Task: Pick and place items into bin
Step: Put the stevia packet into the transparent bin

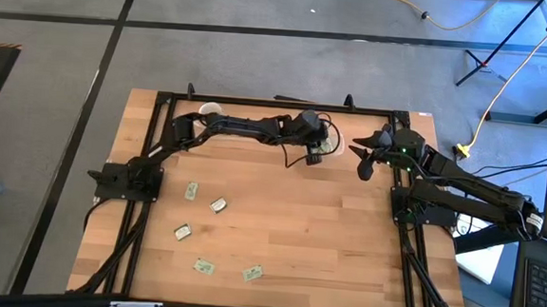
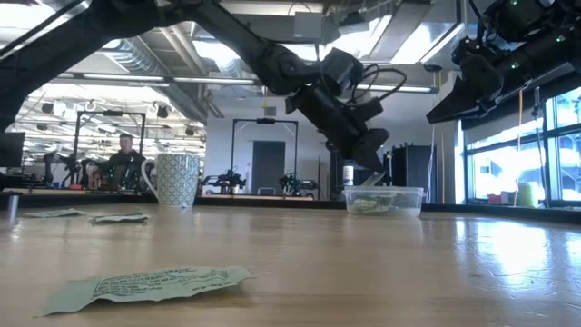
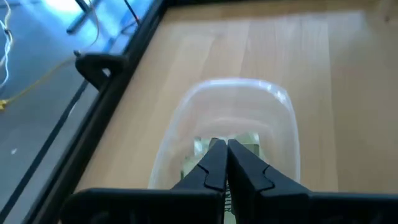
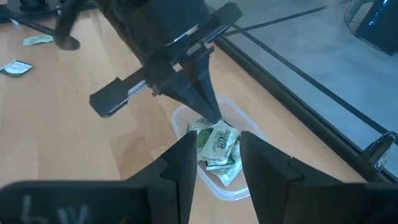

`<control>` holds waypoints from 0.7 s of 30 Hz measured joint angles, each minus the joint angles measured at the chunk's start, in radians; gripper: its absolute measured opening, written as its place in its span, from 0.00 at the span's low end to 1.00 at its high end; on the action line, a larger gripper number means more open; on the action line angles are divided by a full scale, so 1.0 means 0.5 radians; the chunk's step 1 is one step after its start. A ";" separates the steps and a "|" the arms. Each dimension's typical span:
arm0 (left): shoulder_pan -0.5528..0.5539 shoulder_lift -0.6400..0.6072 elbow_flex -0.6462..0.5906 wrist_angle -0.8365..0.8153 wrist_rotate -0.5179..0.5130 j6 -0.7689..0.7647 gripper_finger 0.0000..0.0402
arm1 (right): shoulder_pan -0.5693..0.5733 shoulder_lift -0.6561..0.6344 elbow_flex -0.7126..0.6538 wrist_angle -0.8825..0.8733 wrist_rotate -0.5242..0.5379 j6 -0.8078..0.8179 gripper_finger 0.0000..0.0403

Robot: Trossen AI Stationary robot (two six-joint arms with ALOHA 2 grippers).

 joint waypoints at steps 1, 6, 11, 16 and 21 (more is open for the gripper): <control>0.000 0.000 0.000 -0.023 -0.005 -0.012 0.01 | 0.000 0.000 0.000 -0.001 0.000 0.000 0.31; -0.001 -0.012 0.001 -0.096 -0.012 -0.043 0.03 | 0.001 0.000 0.000 -0.001 -0.001 -0.001 0.31; -0.001 -0.014 0.001 -0.102 -0.043 -0.043 0.12 | 0.001 0.000 0.000 -0.005 -0.002 0.002 0.31; -0.003 -0.111 0.001 -0.255 -0.113 -0.001 0.20 | 0.000 0.000 0.000 -0.019 -0.002 0.002 0.31; -0.062 -0.382 0.005 -0.652 -0.118 0.268 0.21 | 0.000 -0.001 0.000 -0.059 -0.004 0.055 0.31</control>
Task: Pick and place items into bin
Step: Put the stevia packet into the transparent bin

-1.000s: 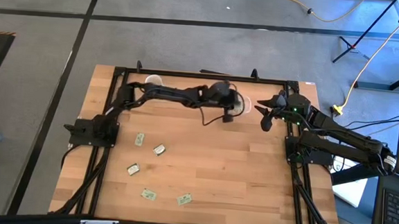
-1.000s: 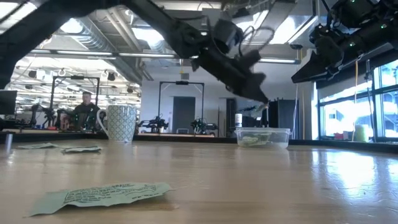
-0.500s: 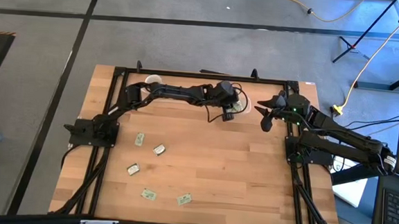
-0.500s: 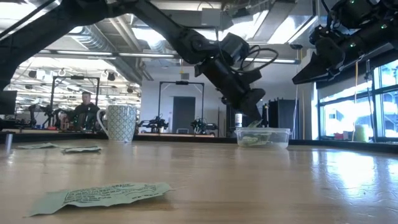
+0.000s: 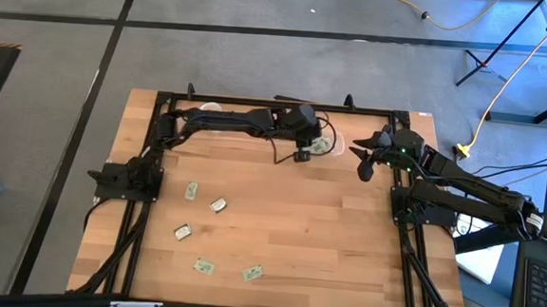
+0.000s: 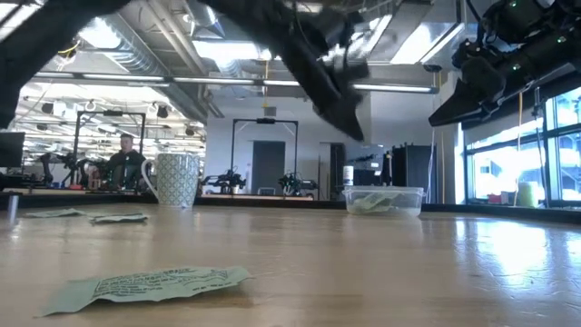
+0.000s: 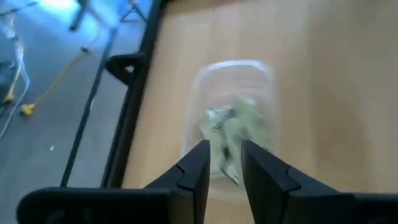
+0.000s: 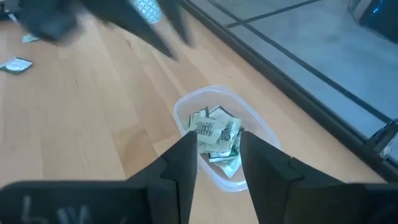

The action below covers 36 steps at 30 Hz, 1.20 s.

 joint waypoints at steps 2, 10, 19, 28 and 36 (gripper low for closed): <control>-0.044 -0.108 0.000 -0.216 0.015 0.058 0.21 | 0.000 0.000 0.000 -0.005 0.000 0.009 0.31; -0.209 -0.406 -0.007 -1.137 0.076 -0.211 0.21 | 0.001 0.000 0.000 -0.125 0.000 0.020 0.31; -0.355 -0.432 -0.055 -1.865 0.054 -0.740 0.26 | 0.000 0.000 0.000 -0.134 0.000 0.060 0.31; -0.527 -0.913 -0.833 -1.535 -0.107 -1.254 0.31 | 0.000 0.000 0.000 -0.150 0.000 0.060 0.31; -0.571 -1.393 -1.568 -1.305 -0.118 -2.019 0.27 | 0.001 0.000 0.000 -0.119 0.000 0.060 0.31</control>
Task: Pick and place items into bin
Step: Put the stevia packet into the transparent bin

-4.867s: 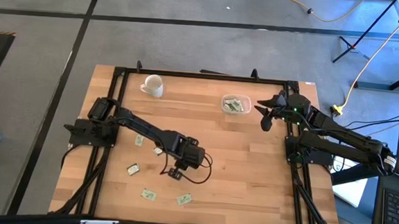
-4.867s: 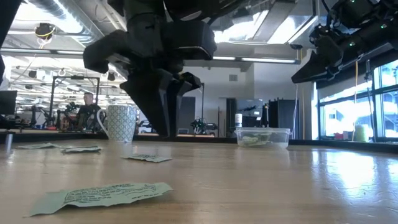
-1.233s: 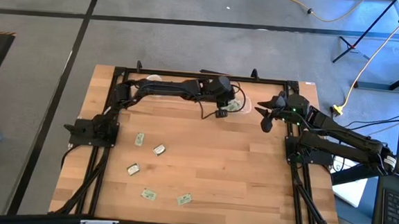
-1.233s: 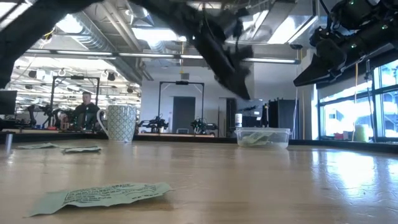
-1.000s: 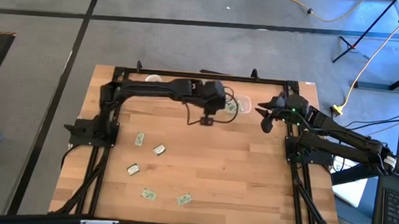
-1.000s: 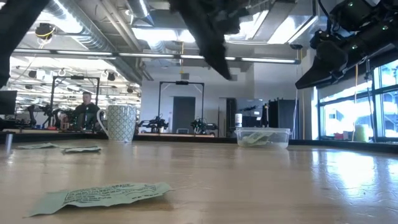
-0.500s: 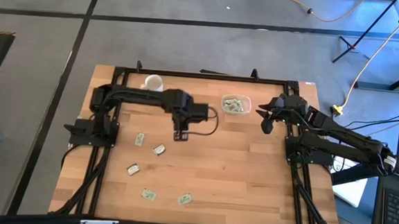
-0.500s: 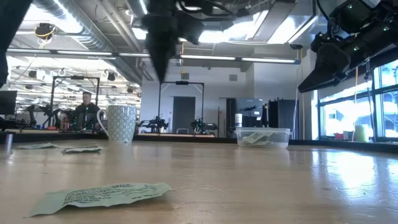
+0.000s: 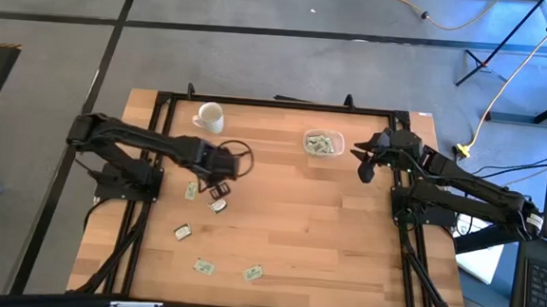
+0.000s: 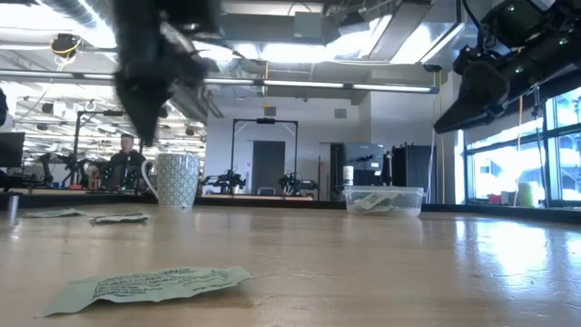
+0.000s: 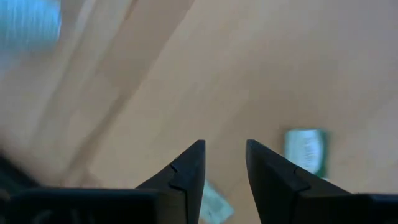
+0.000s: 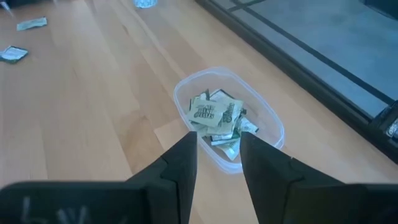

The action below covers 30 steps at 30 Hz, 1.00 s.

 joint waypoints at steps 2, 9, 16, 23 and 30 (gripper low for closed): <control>0.000 -0.068 -0.142 -0.006 0.000 -0.212 0.26 | 0.000 0.001 0.000 0.023 0.000 0.000 0.31; -0.051 -0.188 -0.476 0.108 0.010 -0.578 0.23 | 0.000 0.000 0.000 0.087 0.000 -0.003 0.31; -0.141 -0.175 -0.671 0.340 0.085 -0.723 0.22 | 0.000 0.001 0.000 0.097 0.000 -0.009 0.31; -0.186 -0.176 -0.749 0.360 0.129 -0.830 0.21 | 0.000 0.000 0.000 0.096 0.000 -0.009 0.31; -0.185 -0.180 -0.888 0.480 0.179 -0.879 0.20 | 0.000 0.001 0.000 0.095 0.000 -0.010 0.31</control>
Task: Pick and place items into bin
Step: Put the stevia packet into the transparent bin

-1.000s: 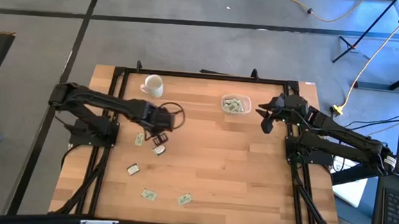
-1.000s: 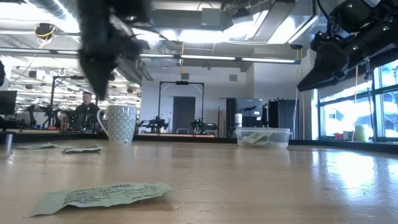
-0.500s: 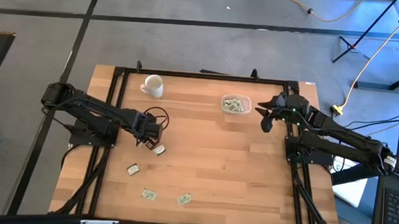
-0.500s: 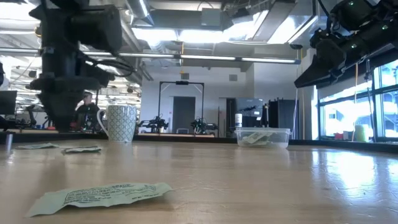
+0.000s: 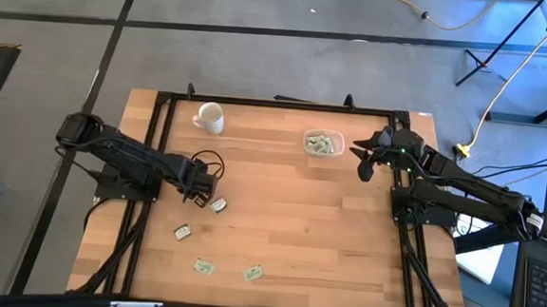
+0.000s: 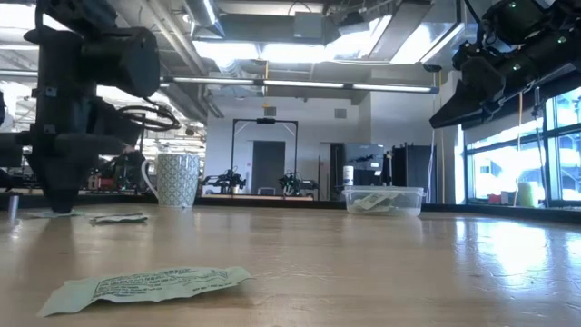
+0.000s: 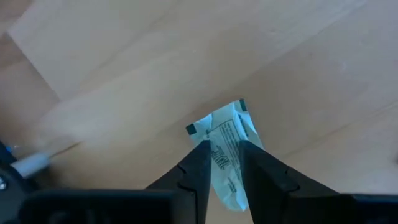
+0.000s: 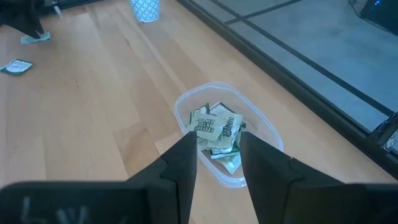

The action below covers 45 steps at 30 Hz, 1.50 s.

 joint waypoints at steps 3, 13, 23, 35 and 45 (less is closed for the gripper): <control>0.000 -0.003 -0.027 0.030 0.003 0.000 0.18 | 0.000 0.000 0.000 0.000 0.000 0.000 0.31; 0.000 0.001 -0.031 0.049 0.004 0.004 0.07 | 0.000 0.000 0.000 -0.001 0.001 0.000 0.31; 0.001 0.009 0.016 0.044 -0.012 0.097 0.01 | 0.000 0.000 0.000 -0.002 0.001 -0.001 0.31; 0.002 0.008 0.021 0.041 0.009 0.040 0.08 | 0.000 0.000 0.000 -0.002 0.001 -0.002 0.31; 0.021 0.028 0.028 0.035 0.063 -0.031 0.12 | 0.000 0.000 0.000 -0.003 0.001 -0.008 0.31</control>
